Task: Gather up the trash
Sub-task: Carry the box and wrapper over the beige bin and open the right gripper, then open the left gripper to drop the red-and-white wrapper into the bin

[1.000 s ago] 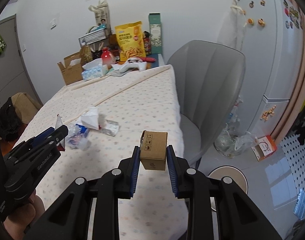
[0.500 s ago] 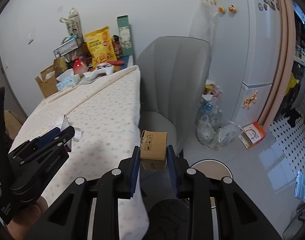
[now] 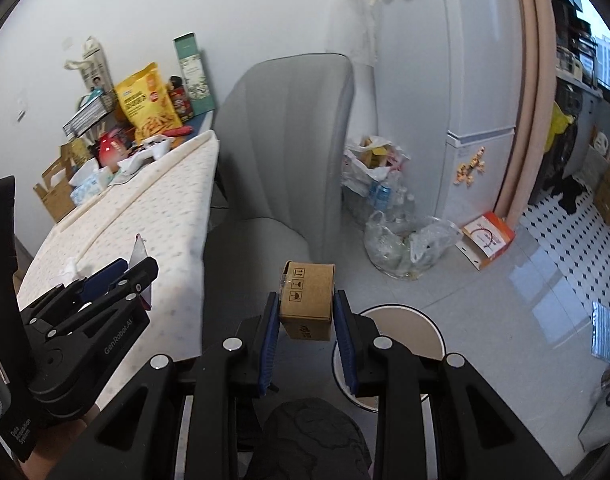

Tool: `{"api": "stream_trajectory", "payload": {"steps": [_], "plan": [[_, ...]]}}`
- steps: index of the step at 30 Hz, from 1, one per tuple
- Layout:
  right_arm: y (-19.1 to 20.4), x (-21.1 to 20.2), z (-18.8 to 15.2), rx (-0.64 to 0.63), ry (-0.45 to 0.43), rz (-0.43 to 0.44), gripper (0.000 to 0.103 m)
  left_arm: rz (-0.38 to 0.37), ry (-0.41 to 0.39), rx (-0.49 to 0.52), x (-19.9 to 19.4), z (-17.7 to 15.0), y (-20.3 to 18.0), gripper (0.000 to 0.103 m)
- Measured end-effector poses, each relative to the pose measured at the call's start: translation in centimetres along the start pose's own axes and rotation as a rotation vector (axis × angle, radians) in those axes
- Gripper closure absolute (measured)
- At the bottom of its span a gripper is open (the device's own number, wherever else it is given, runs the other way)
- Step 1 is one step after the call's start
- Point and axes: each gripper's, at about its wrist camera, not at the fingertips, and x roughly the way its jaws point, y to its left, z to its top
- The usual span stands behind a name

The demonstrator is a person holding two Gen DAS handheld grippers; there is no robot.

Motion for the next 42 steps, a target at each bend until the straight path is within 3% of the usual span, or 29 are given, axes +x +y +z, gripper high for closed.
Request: {"api": "stream_trajectory", "payload": {"steps": [12, 22, 23, 24, 25, 33, 42], "plan": [[-6.0, 4.0, 0.8, 0.083, 0.045, -0.055, 0.076, -0.042, 0.057, 0.064, 4.4, 1.1, -4.9, 0.070], [-8.1, 6.1, 1.6, 0.118, 0.058, -0.075, 0.074, -0.070, 0.093, 0.097, 7.2, 1.5, -7.7, 0.070], [-8.4, 6.3, 1.7, 0.120, 0.051, -0.084, 0.067, -0.071, 0.096, 0.098, 7.4, 1.5, -7.8, 0.070], [-8.6, 6.4, 1.8, 0.124, 0.045, -0.091, 0.047, -0.071, 0.099, 0.100, 7.7, 1.5, -8.0, 0.070], [-8.8, 6.4, 1.9, 0.128, 0.040, -0.091, 0.043, -0.071, 0.102, 0.101, 7.8, 1.5, -8.2, 0.070], [-11.1, 5.8, 1.6, 0.166, 0.034, -0.116, 0.043, -0.088, 0.115, 0.125, 8.6, 1.4, -9.8, 0.070], [-15.7, 4.0, 0.5, 0.258, 0.017, -0.188, 0.043, -0.147, 0.129, 0.188, 9.0, 1.1, -14.3, 0.070]]}}
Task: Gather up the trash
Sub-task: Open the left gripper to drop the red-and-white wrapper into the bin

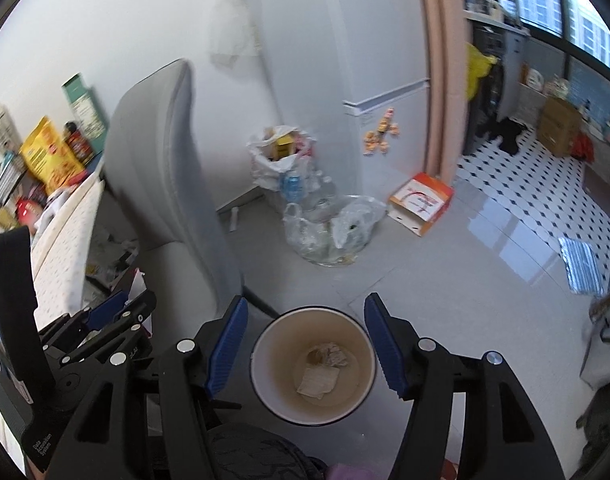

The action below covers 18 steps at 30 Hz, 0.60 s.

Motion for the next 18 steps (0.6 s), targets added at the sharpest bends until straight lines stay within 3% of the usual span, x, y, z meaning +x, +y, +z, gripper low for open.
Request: {"api": "stream_trajectory", "payload": {"steps": [4, 6, 7, 8, 12, 18], "plan": [[-2.2, -0.3, 0.2, 0.032, -0.009, -0.032, 0.043, -0.059, 0.013, 0.012, 0.4, 0.4, -1.8, 0.069], [-3.2, -0.5, 0.3, 0.049, -0.017, -0.041, 0.043, -0.096, 0.019, 0.022, 0.6, 0.6, -2.5, 0.062], [-3.4, -0.6, 0.4, 0.053, -0.019, -0.042, 0.043, -0.094, 0.017, 0.027, 0.5, 0.6, -2.7, 0.039], [-3.5, -0.6, 0.4, 0.057, -0.021, -0.044, 0.043, -0.093, 0.010, 0.027, 0.4, 0.6, -2.8, 0.024], [-3.8, -0.5, 0.3, 0.063, -0.021, -0.039, 0.043, -0.098, -0.004, 0.014, 0.1, 0.7, -2.4, 0.021], [-2.4, -0.8, 0.1, 0.039, -0.023, -0.010, 0.039, -0.049, -0.030, -0.026, -1.2, 0.7, -0.6, 0.010]]}}
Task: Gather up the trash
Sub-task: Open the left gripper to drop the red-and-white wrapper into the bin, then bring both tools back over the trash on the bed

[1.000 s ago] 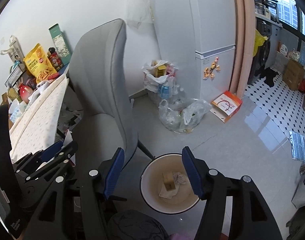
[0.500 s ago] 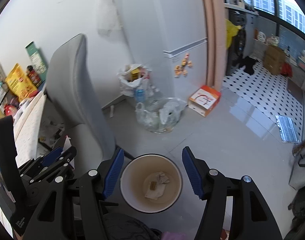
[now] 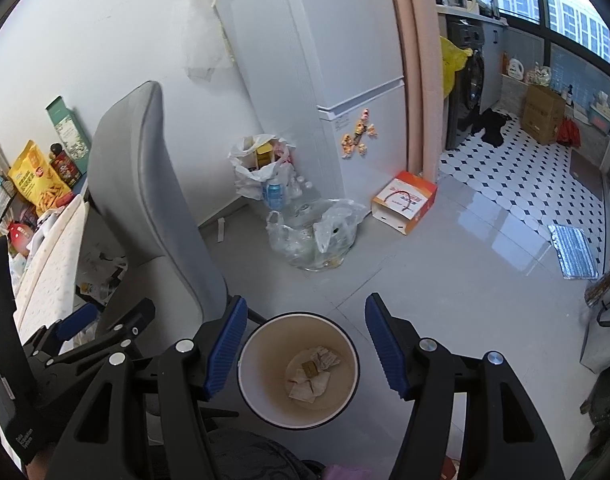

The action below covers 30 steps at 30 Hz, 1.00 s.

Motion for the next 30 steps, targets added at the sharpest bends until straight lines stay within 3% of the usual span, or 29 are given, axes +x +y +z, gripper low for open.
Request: {"api": "stream_trajectory", "payload": {"steps": [9, 18, 30], "plan": [[3.9, -2.4, -0.1, -0.061, -0.043, 0.047, 0.018, 0.059, -0.047, -0.091, -4.1, -0.8, 5.0, 0.007], [10.2, -5.7, -1.7, -0.155, -0.073, 0.091, 0.009, 0.114, -0.109, -0.200, -8.8, -3.2, 11.9, 0.006], [19.5, -10.0, -4.6, -0.309, -0.109, 0.153, 0.008, 0.195, -0.190, -0.331, -15.1, -6.9, 20.4, 0.006]]}}
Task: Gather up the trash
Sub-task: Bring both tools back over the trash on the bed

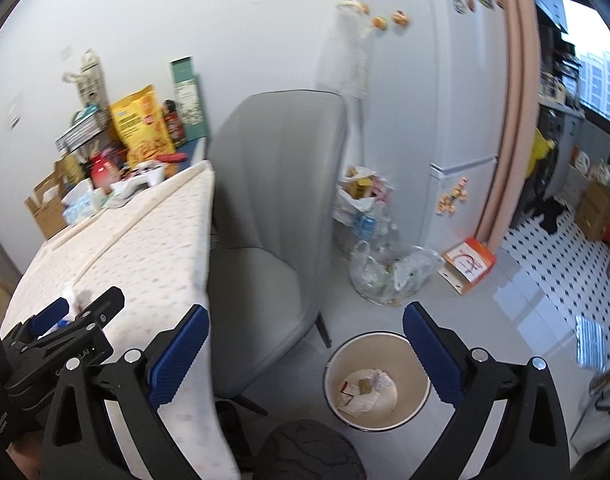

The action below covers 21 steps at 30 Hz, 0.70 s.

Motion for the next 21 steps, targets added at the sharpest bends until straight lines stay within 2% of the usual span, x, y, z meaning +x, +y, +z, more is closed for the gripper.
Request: {"api": "stream_trajectory", "payload": {"steps": [21], "plan": [[15.0, -1.7, -2.6, -0.212, 0.018, 0.156, 0.008, 0.160, -0.052, -0.185, -5.1, -2.3, 15.3, 0.006]]}}
